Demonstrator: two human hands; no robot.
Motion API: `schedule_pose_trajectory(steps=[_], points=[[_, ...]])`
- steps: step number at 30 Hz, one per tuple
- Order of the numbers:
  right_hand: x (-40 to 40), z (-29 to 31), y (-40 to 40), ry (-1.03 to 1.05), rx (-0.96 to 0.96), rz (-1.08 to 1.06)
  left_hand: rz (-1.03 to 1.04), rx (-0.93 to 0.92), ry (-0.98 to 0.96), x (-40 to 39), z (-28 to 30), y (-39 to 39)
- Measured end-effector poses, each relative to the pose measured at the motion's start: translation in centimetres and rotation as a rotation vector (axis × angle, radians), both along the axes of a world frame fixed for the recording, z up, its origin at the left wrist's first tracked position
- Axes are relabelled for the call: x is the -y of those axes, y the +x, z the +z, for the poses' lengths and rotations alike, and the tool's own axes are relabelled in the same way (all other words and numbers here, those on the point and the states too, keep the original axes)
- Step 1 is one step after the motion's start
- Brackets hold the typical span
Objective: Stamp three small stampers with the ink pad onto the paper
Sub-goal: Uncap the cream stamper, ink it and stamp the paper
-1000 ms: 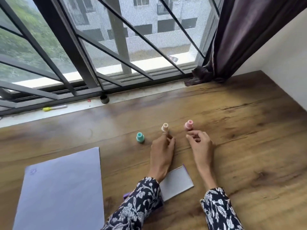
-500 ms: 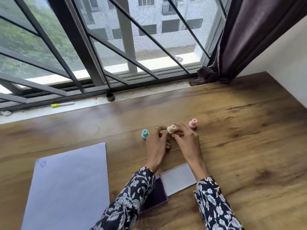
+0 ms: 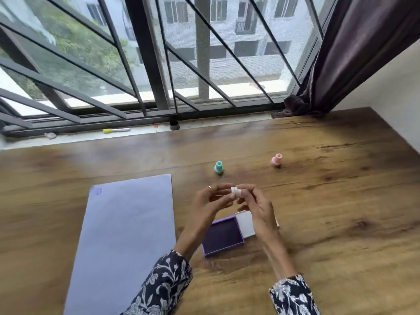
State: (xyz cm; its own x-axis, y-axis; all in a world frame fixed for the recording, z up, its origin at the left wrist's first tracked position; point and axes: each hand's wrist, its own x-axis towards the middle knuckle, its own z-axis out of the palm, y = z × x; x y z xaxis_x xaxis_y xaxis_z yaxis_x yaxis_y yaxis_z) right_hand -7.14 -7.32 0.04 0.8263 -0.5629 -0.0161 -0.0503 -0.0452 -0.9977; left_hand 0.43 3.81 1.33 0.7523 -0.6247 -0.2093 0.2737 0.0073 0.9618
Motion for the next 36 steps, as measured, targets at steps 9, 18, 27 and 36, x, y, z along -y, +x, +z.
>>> schedule_pose_trajectory(steps=[9, 18, 27, 36], points=[[-5.2, -1.3, 0.3, 0.184, -0.111, -0.230, 0.061, 0.418, 0.182, -3.9, 0.4, -1.8], [-6.1, 0.1, -1.8, 0.976, -0.061, -0.203, -0.047, 0.825, 0.668, -7.0, -2.5, 0.8], [-6.9, 0.3, -4.0, 1.045, -0.006, -0.198, -0.136, 0.868, 0.602, -8.1, -4.0, 0.5], [-7.4, -0.7, -5.1, 0.816, -0.077, -0.123, -0.278, 0.971, 0.674, -10.1, -5.5, -1.0]])
